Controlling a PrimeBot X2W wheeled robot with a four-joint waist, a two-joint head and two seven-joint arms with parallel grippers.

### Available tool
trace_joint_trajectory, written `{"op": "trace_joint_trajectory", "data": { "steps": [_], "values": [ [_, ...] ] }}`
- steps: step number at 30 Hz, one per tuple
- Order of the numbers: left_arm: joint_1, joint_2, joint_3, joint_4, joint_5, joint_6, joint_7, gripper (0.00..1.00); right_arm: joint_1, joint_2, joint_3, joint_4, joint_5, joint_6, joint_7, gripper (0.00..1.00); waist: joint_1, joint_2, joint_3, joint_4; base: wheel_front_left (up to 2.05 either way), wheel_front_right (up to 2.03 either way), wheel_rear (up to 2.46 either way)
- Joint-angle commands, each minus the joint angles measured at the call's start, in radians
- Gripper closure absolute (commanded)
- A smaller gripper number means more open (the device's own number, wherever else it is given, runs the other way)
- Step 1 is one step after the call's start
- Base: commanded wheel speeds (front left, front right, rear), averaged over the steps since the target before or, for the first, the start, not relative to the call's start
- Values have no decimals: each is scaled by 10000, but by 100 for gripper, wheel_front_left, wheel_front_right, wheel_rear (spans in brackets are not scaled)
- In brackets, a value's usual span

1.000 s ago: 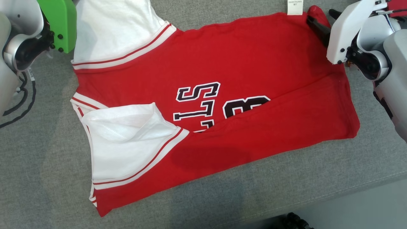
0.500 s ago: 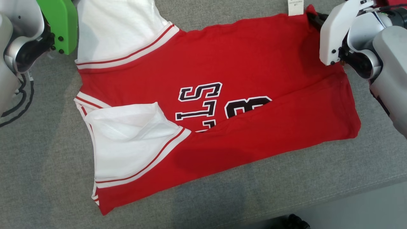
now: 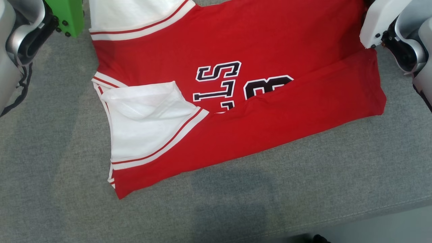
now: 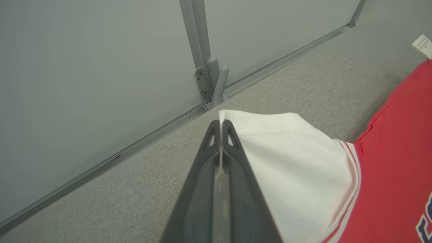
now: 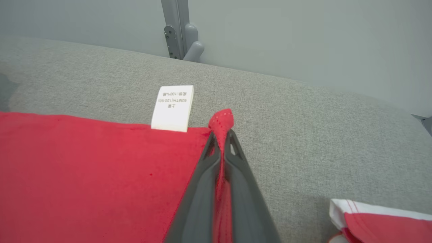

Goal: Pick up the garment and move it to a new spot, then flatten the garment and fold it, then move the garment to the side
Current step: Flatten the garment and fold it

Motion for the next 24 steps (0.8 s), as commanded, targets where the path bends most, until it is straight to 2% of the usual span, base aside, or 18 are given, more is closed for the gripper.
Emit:
{"op": "trace_joint_trajectory", "data": {
  "steps": [1, 6, 12, 17, 21, 22, 23, 24],
  "values": [
    [244, 176, -114, -222, -175, 5, -188, 100, 278, -193, 33, -60, 232, -14, -361, 100, 0, 0, -171, 143, 0, 0, 0],
    [1143, 725, -295, -1237, -909, 5, -683, 100, 1037, -745, 274, -482, 799, -12, -1149, 100, 0, 0, -513, 376, 0, 0, 0],
    [2492, 1733, -507, -2789, -1692, 29, -861, 100, 2133, -1517, 478, -975, 1605, -14, -1982, 100, 0, 0, -938, 651, 0, 0, 0],
    [3479, 2464, -454, -4309, -1956, 554, -1243, 100, 2780, -1831, 572, -1008, 2025, -14, -2634, 100, 0, 0, -1153, 790, 0, 0, 0],
    [4066, 2935, -481, -5532, -1952, 1114, -1541, 100, 2955, -1940, 541, -798, 1876, -14, -3099, 100, 0, 0, -1209, 860, 0, 0, 0],
    [4066, 2935, -481, -5532, -1952, 1114, -1541, 100, 2955, -1940, 541, -798, 1876, -14, -3099, 100, 0, 0, -1209, 860, 0, 0, 0],
    [4300, 3145, -460, -6050, -1967, 1365, -1688, 100, 2987, -1923, 396, -716, 1755, -14, -3257, 100, 0, 0, -1225, 889, 0, 0, 0],
    [4300, 3145, -460, -6050, -1967, 1365, -1688, 100, 2987, -1923, 396, -716, 1755, -14, -3257, 100, 0, 0, -1225, 889, 0, 0, 0]
  ]
}}
